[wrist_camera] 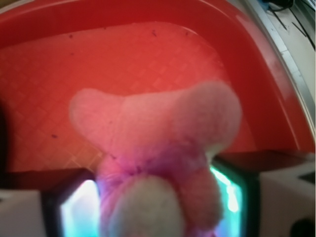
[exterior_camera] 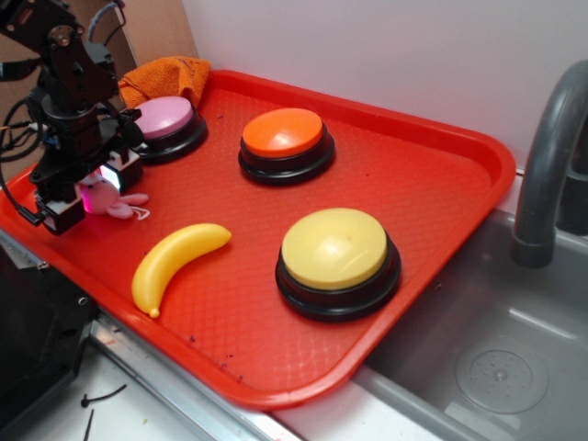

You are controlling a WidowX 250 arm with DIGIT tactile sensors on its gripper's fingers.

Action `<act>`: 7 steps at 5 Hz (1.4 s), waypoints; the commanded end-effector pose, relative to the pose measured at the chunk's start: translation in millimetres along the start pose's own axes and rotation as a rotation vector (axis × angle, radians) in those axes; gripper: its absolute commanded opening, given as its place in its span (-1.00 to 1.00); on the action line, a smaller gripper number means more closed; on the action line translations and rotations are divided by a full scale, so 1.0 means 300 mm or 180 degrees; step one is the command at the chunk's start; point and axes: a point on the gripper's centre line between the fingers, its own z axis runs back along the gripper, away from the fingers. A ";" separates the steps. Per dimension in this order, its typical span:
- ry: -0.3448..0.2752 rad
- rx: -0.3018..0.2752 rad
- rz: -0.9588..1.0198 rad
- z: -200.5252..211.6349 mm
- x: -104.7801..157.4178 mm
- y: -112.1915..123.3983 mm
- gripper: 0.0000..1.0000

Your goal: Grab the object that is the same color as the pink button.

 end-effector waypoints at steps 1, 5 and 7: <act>0.0197 -0.0301 -0.1131 0.144 -0.005 -0.008 -1.00; 0.0934 -0.0870 -0.4299 0.536 -0.131 -0.072 -1.00; 0.0674 -0.1277 -0.4882 0.682 -0.143 -0.016 -1.00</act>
